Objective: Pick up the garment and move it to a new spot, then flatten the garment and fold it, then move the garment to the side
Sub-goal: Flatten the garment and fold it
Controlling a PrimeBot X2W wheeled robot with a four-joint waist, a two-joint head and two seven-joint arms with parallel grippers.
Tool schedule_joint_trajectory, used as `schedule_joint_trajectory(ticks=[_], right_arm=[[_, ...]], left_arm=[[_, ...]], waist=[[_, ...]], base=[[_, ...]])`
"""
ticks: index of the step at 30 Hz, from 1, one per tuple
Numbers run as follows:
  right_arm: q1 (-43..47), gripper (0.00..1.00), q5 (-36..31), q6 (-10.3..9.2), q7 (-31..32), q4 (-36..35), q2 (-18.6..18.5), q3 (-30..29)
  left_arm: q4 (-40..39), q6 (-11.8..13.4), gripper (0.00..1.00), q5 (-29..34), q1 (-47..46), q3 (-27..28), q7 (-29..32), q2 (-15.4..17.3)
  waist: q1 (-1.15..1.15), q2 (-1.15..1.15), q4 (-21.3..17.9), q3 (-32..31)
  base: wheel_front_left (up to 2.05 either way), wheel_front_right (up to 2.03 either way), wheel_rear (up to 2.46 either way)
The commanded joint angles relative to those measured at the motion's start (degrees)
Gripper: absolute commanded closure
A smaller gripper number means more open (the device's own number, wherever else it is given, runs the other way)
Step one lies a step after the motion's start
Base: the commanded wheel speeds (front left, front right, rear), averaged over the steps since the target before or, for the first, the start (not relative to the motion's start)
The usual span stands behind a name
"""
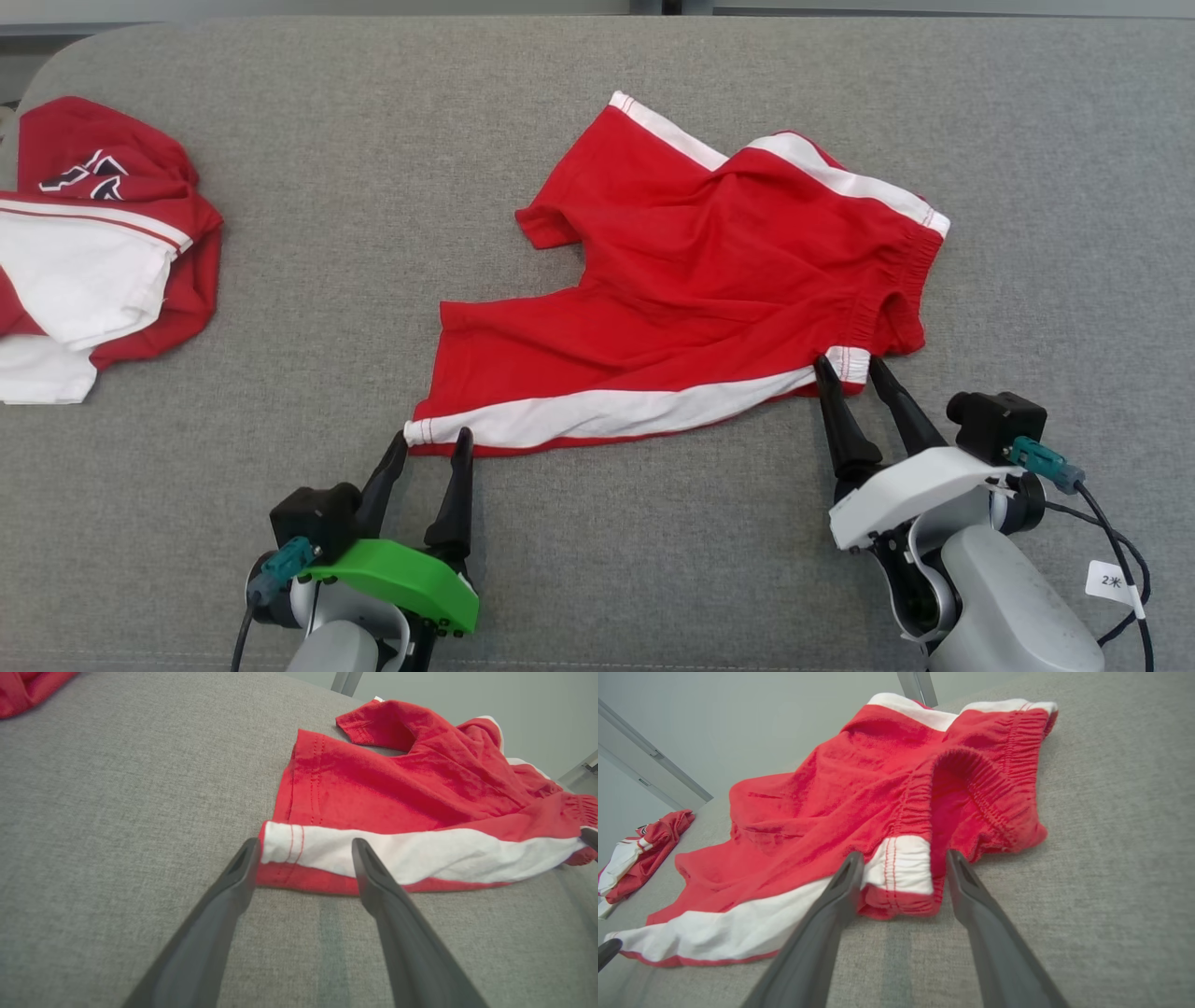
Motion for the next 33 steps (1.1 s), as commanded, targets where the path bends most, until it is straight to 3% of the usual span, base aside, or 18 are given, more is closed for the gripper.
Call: schedule_joint_trajectory(ticks=[1,8,10,12,13,14,15,24,33], right_arm=[[-0.49,0.14,0.56,-0.09,0.00,0.03,-0.39,0.30],[-0.82,0.15,0.38,-0.09,0.00,-0.27,-0.75,1.06],[-0.76,0.21,0.44,-0.09,0.00,-0.26,-0.84,1.12],[-0.75,0.46,0.42,-0.09,0.00,-0.31,-0.88,1.21],[-0.75,0.54,0.45,-0.09,0.00,-0.35,-0.92,1.26],[-0.75,0.69,0.53,-0.09,0.00,-0.35,-0.96,1.50],[-0.75,1.00,0.67,-0.09,0.00,-0.08,-1.02,2.13],[-0.86,1.00,1.52,-0.09,0.00,0.14,-1.42,2.80],[0.97,1.00,2.10,-0.09,0.00,-1.07,-0.88,1.61]], left_arm=[[-0.12,-0.18,0.00,-0.06,-1.11,-0.10,0.05,0.19],[-0.03,-0.18,0.00,0.02,-1.19,-0.14,0.05,0.19],[0.00,-0.18,0.00,0.22,-1.26,0.08,0.05,0.19],[-0.08,-0.18,0.00,0.23,-1.19,0.21,0.05,0.18],[-0.18,-0.18,0.00,0.23,-1.15,0.33,0.05,0.19],[-0.31,-0.18,0.38,0.32,-1.12,0.42,0.05,0.19],[-0.55,-0.18,1.00,1.10,-1.25,0.58,0.05,0.19],[-0.98,-0.18,1.00,1.44,-0.57,0.00,0.05,0.18],[-1.62,-0.19,1.00,2.01,0.03,-0.66,0.05,0.34]], waist=[[0.00,0.00,0.05,0.13],[0.00,0.00,-0.01,0.31],[0.00,0.00,-0.01,0.35],[0.00,0.00,-0.02,0.39],[0.00,0.00,-0.01,0.41],[0.00,0.00,-0.01,0.43],[0.00,0.00,0.02,0.46],[0.00,0.00,-0.04,0.07],[0.00,0.00,0.44,-4.51]], base=[[0.00,0.00,0.00],[0.00,0.00,0.00],[0.00,0.00,0.00],[0.00,0.00,0.00],[0.00,0.00,0.00],[0.00,0.00,0.00],[0.00,0.00,0.00],[0.00,0.00,0.00],[0.00,0.00,0.00]])
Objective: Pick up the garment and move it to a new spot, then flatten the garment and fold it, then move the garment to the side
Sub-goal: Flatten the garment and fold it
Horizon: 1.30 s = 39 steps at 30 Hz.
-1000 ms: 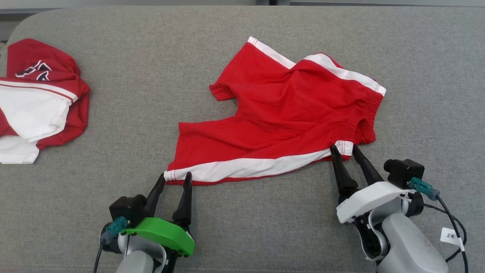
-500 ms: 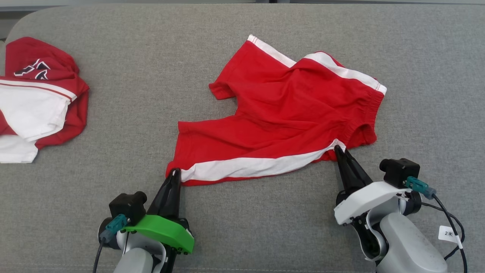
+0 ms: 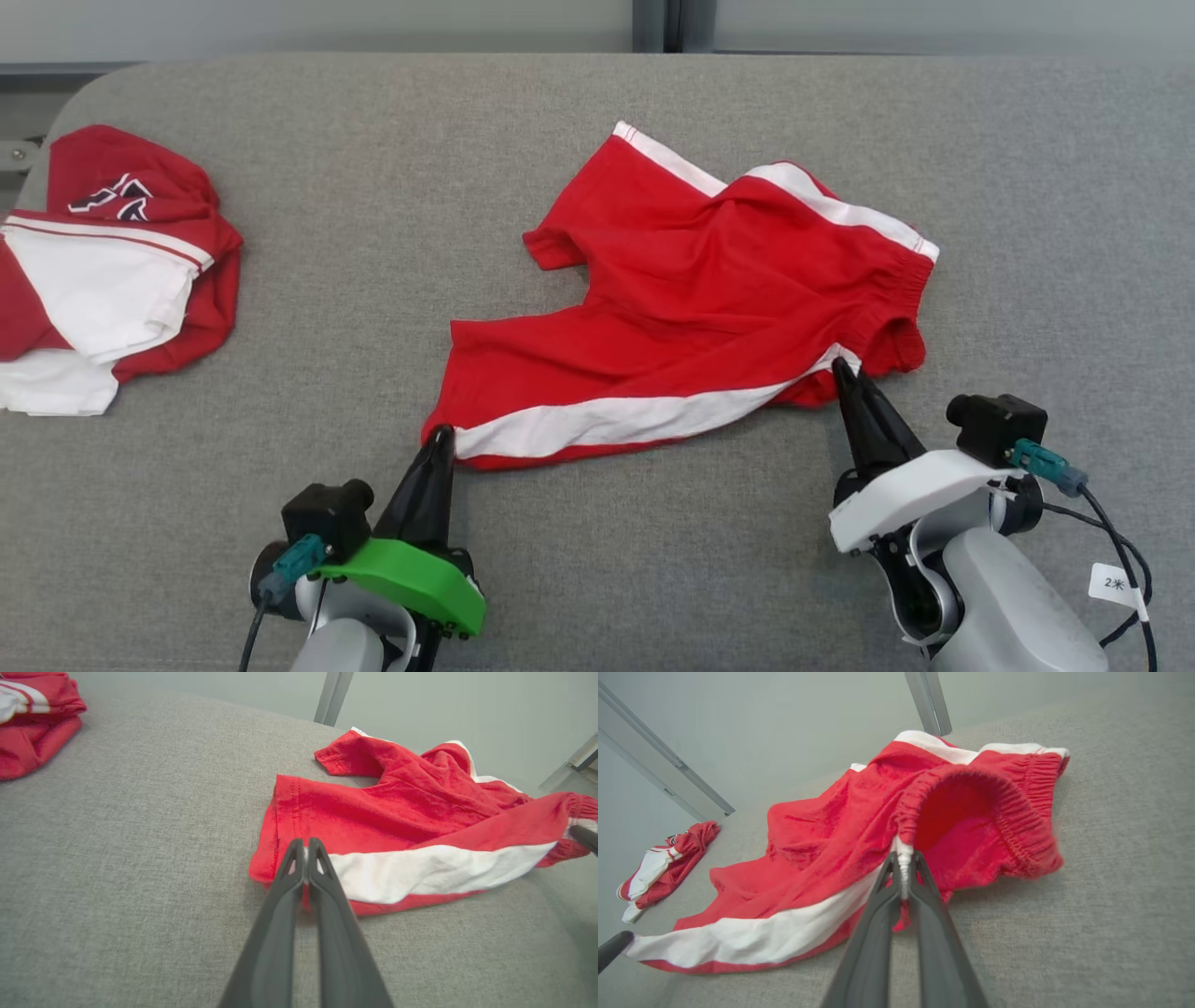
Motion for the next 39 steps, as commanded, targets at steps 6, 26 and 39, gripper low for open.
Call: schedule_joint_trajectory(ticks=[6,26,39], right_arm=[[-2.12,1.00,0.37,-0.09,0.00,-2.13,-1.11,-1.10],[-42.89,1.00,3.47,-0.09,5.94,4.71,-11.45,11.22],[-69.30,1.00,-6.14,-0.10,-0.10,18.32,-13.14,8.42]], left_arm=[[-0.74,-0.17,1.00,1.83,-4.25,-1.59,0.04,3.77],[5.24,-0.06,1.00,2.25,-49.73,-12.89,0.06,18.26],[6.48,2.54,1.00,11.98,-71.72,-8.40,0.05,15.07]], waist=[[0.00,0.00,0.19,-6.84],[0.00,0.00,-0.95,8.39],[0.00,0.00,2.13,18.26]], base=[[0.00,0.00,0.00],[0.00,0.00,0.00],[0.00,0.00,0.00]])
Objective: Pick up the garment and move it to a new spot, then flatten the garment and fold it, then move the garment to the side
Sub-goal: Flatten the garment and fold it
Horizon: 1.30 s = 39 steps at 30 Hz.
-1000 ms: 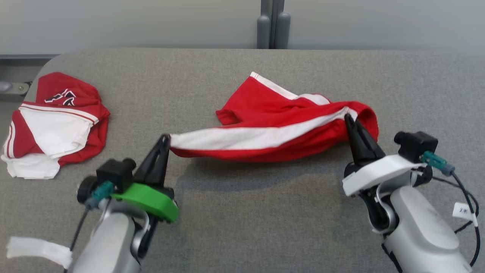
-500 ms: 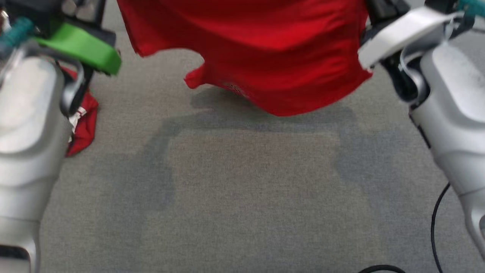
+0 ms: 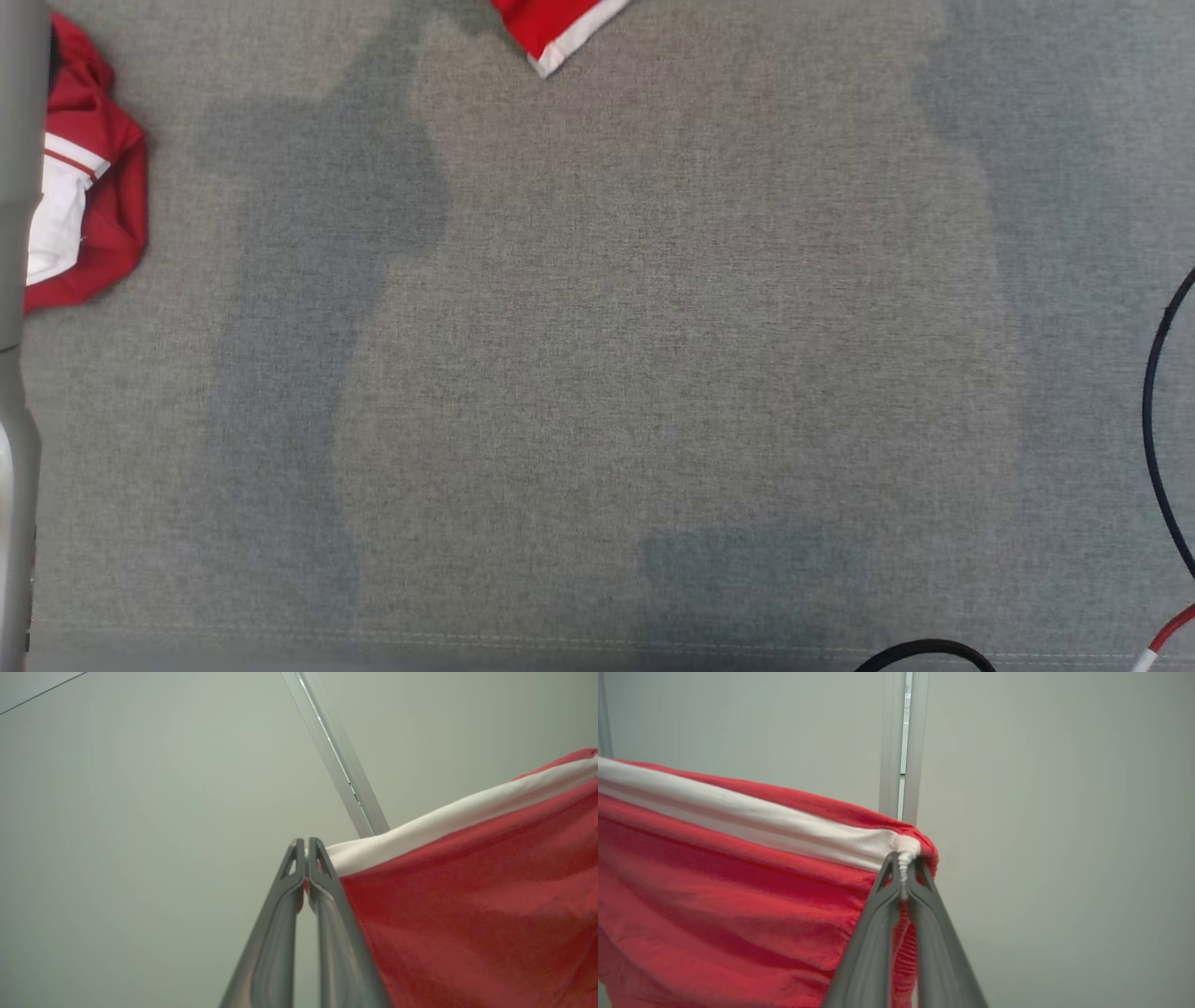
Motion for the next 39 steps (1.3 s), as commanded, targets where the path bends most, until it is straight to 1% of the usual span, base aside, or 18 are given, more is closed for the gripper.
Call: schedule_joint_trajectory(ticks=[1,5,7,9,11,13,14,15,18,19,20,21,25,29,32,34,36,39], right_arm=[[0.44,1.00,-2.21,-0.11,-0.41,-2.49,-0.41,-2.49],[6.96,1.00,-5.34,-0.10,-0.35,-5.99,-0.97,-4.01],[10.10,1.00,-4.47,-0.10,-0.36,-7.85,-1.12,-3.98],[15.47,1.00,-3.50,-0.10,-0.36,-9.61,-1.82,-3.60],[22.16,1.00,-2.02,-0.10,-0.35,-11.05,-2.67,-0.41],[27.43,1.00,1.29,-0.11,-0.37,-12.89,-3.76,1.34],[30.33,1.00,2.63,-0.11,-0.37,-13.73,-4.39,1.87],[33.59,1.00,4.38,-0.11,-0.37,-14.19,-4.92,1.97],[43.50,1.00,8.81,-0.11,-0.37,-14.99,-6.03,5.68],[46.09,1.00,10.05,-0.11,-0.37,-15.02,-6.79,7.78],[46.09,1.00,10.05,-0.11,-0.37,-15.02,-6.79,7.78],[48.24,1.00,11.29,-0.11,-0.37,-15.04,-7.30,9.43],[55.79,1.00,16.65,-0.11,-0.37,-14.86,-7.69,11.45],[60.80,1.00,19.08,-0.11,-0.38,-14.86,-8.45,13.27],[64.66,1.00,20.38,-0.11,-0.37,-15.04,-8.34,15.28],[66.66,1.00,21.47,-0.11,-0.38,-15.11,-8.49,16.72],[68.97,1.00,23.13,-0.11,-0.37,-15.03,-8.35,19.46],[71.40,1.00,26.67,-0.11,-0.37,-14.59,-9.39,24.85]], left_arm=[[-2.39,0.83,1.00,0.75,-0.10,2.00,0.05,-0.61],[-5.60,0.04,1.00,1.33,5.96,3.78,0.06,-2.87],[-7.60,-0.42,1.00,1.10,8.98,5.25,0.04,-3.97],[-9.06,-0.89,1.00,1.10,14.89,6.06,0.04,-5.79],[-10.30,-1.32,1.00,0.82,21.78,6.93,0.06,-7.64],[-11.54,-1.69,1.00,0.24,28.34,8.27,0.05,-9.33],[-12.29,-1.80,1.00,-0.56,31.90,10.08,0.02,-10.14],[-12.29,-1.90,1.00,-0.68,35.78,11.01,0.02,-10.80],[-11.65,-2.22,1.00,-1.27,46.56,13.72,0.02,-12.89],[-11.33,-2.33,1.00,-1.32,49.39,14.26,0.02,-13.20],[-11.33,-2.33,1.00,-1.32,49.39,14.26,0.02,-13.20],[-10.49,-2.43,1.00,-0.67,52.19,13.95,0.02,-13.45],[-8.83,-2.47,1.00,-0.48,61.25,13.09,0.02,-14.24],[-7.42,-2.51,1.00,-1.88,67.70,12.20,0.02,-14.56],[-6.43,-2.40,1.00,-2.56,71.91,12.84,0.02,-14.55],[-5.78,-2.40,1.00,-1.93,74.41,12.00,0.02,-14.63],[-4.88,-2.40,1.00,-1.79,76.72,12.30,0.02,-14.53],[-4.00,-2.40,1.00,-1.46,79.73,13.03,0.02,-14.61]], waist=[[-0.01,0.00,2.16,3.90],[-0.01,0.00,2.38,4.37],[-0.01,0.00,2.24,4.29],[-0.01,0.00,2.17,3.28],[-0.01,0.00,2.10,1.37],[-0.01,0.00,2.06,-0.93],[-0.01,0.00,1.95,-2.17],[-0.01,0.00,1.99,-3.56],[-0.01,0.00,2.04,-7.58],[-0.01,0.00,2.05,-8.79],[-0.01,0.00,2.05,-8.79],[-0.01,0.00,2.08,-10.09],[-0.01,0.00,2.16,-14.42],[-0.01,0.00,2.41,-18.55],[-0.01,0.00,2.54,-21.60],[-0.01,0.00,2.81,-23.39],[-0.01,0.00,3.13,-25.08],[-0.01,0.00,3.71,-26.48]], base=[[0.00,0.00,0.00],[0.00,0.00,0.00],[0.00,0.00,0.00],[0.00,0.00,0.00],[0.00,0.00,0.00],[0.00,0.00,0.00],[0.00,0.00,0.00],[0.00,0.00,0.00],[0.00,0.00,0.00],[0.00,0.00,0.00],[0.00,0.00,0.00],[0.00,0.00,0.00],[0.00,0.00,0.00],[0.00,0.00,0.00],[0.00,0.00,0.00],[0.00,0.00,0.00],[0.00,0.00,0.00],[0.00,0.00,0.00]])
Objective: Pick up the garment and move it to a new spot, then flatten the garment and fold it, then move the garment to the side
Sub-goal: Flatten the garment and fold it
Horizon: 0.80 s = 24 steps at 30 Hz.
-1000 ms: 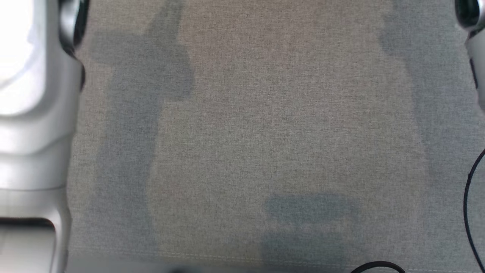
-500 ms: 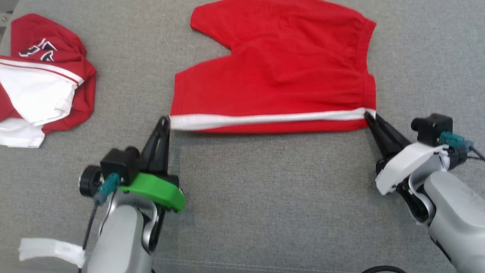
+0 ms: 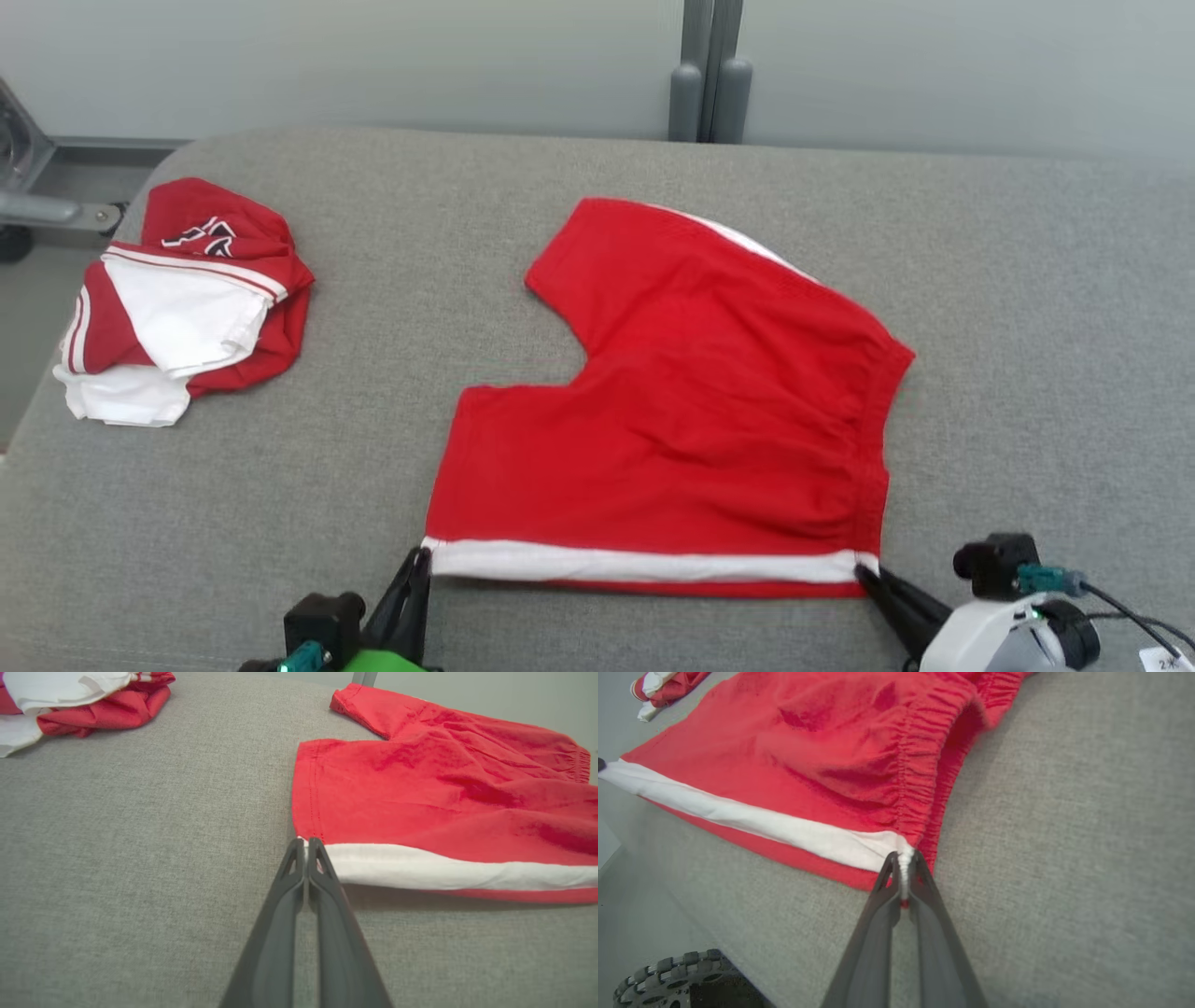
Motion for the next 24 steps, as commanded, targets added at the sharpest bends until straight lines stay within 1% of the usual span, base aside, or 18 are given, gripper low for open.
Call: schedule_joint_trajectory(ticks=[1,7,12,15,19,20,24], right_arm=[[1.35,1.00,2.00,-0.11,-0.13,0.51,-1.18,2.36],[3.26,1.00,9.40,-0.11,0.78,0.59,-3.22,11.27],[2.45,1.00,12.77,-0.11,2.43,-1.38,-5.08,18.93],[0.46,1.00,15.00,-0.11,1.47,-2.91,-6.33,20.78],[-2.28,1.00,17.22,-0.11,0.14,-4.96,-6.79,19.60],[-2.91,1.00,18.00,-0.11,-0.09,-5.68,-6.76,18.44],[-4.40,1.00,19.68,-0.10,-0.11,-9.41,-5.52,10.06]], left_arm=[[0.19,0.13,1.00,0.37,2.01,0.70,-0.01,0.22],[0.99,0.12,1.00,0.88,6.27,3.45,-0.01,0.30],[2.24,0.13,1.00,1.37,7.62,4.21,-0.01,1.16],[1.16,0.13,1.00,1.40,6.73,5.00,-0.02,1.21],[-3.11,0.13,1.00,1.28,2.68,4.63,-0.01,1.11],[-4.09,0.13,1.00,1.17,1.21,4.23,-0.01,1.14],[-5.11,0.12,1.00,1.12,-6.25,2.46,-0.01,1.80]], waist=[[0.00,0.00,1.20,-4.26],[0.00,0.00,1.92,-5.12],[0.00,0.00,1.84,-5.20],[0.00,0.00,1.41,-4.75],[0.00,0.00,0.63,-3.33],[0.00,0.00,0.39,-2.68],[0.00,0.00,-1.20,0.40]], base=[[0.00,0.00,0.00],[0.00,0.00,0.00],[0.00,0.00,0.00],[0.00,0.00,0.00],[0.00,0.00,0.00],[0.00,0.00,0.00],[0.00,0.00,0.00]])
